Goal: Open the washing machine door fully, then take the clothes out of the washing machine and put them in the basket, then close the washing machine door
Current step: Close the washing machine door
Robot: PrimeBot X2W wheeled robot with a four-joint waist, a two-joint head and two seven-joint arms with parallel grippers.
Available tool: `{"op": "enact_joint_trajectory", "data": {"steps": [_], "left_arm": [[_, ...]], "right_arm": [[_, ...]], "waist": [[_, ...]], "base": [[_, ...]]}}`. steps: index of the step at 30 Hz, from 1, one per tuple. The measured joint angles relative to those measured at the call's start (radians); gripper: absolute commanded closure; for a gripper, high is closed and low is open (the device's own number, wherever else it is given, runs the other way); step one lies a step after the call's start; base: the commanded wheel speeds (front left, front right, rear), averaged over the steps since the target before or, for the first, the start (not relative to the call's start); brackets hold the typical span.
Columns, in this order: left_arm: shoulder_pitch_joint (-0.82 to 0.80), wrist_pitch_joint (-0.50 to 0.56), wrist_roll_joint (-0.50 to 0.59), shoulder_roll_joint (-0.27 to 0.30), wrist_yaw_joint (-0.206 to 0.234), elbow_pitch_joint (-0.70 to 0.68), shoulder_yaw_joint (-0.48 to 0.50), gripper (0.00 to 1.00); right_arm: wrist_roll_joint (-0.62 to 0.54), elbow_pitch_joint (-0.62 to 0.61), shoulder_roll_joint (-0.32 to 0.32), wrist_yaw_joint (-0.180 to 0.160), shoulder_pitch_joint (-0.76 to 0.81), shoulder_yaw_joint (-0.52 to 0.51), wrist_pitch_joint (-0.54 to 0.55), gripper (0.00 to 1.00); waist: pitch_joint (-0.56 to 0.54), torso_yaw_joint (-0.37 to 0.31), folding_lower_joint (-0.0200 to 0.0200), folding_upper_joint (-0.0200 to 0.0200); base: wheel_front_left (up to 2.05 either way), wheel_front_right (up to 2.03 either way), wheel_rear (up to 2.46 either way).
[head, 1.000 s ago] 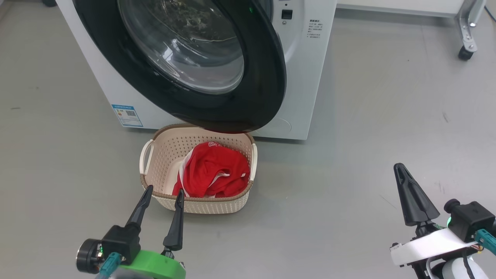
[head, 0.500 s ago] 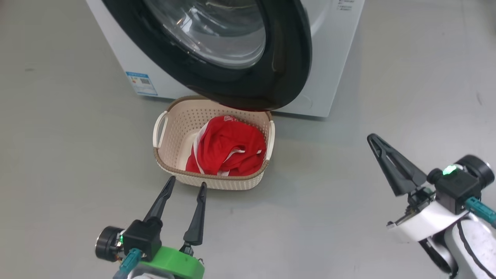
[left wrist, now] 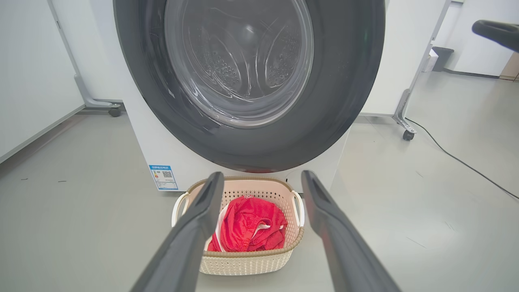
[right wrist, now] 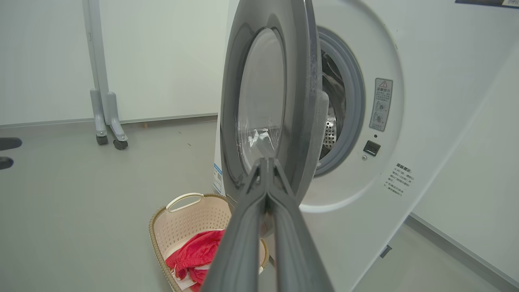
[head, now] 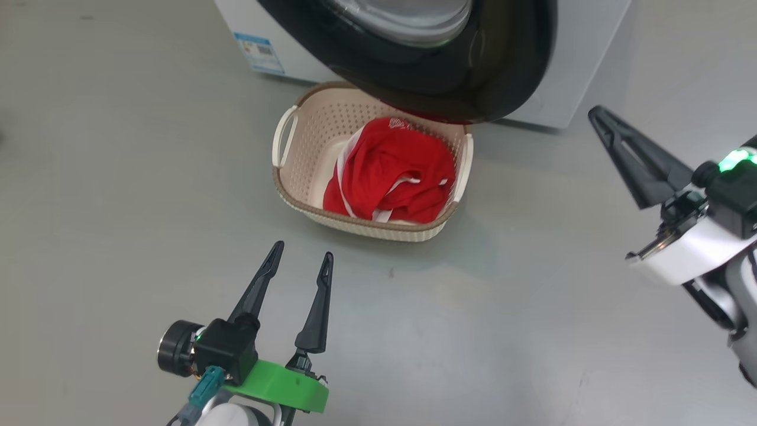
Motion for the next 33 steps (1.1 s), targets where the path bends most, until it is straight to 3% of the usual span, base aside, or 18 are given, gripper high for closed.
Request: {"op": "enact_joint_trajectory", "data": {"steps": [12, 33], "left_arm": [[-0.05, 0.0, -0.065, -0.002, 0.029, -0.071, -0.075, 0.0], [-0.116, 0.0, -0.111, -0.005, 0.058, -0.12, -0.166, 0.0]], "right_arm": [[0.057, 0.0, -0.109, 0.0, -0.165, 0.065, 0.03, 1.0], [0.16, 0.041, -0.225, 0.008, -0.379, 0.129, 0.039, 1.0]], "waist": [[0.131, 0.079, 0.0, 0.0], [0.28, 0.16, 0.0001, 0.0]], "base": [[0.0, 0.0, 0.0], [0.0, 0.0, 0.0]]}}
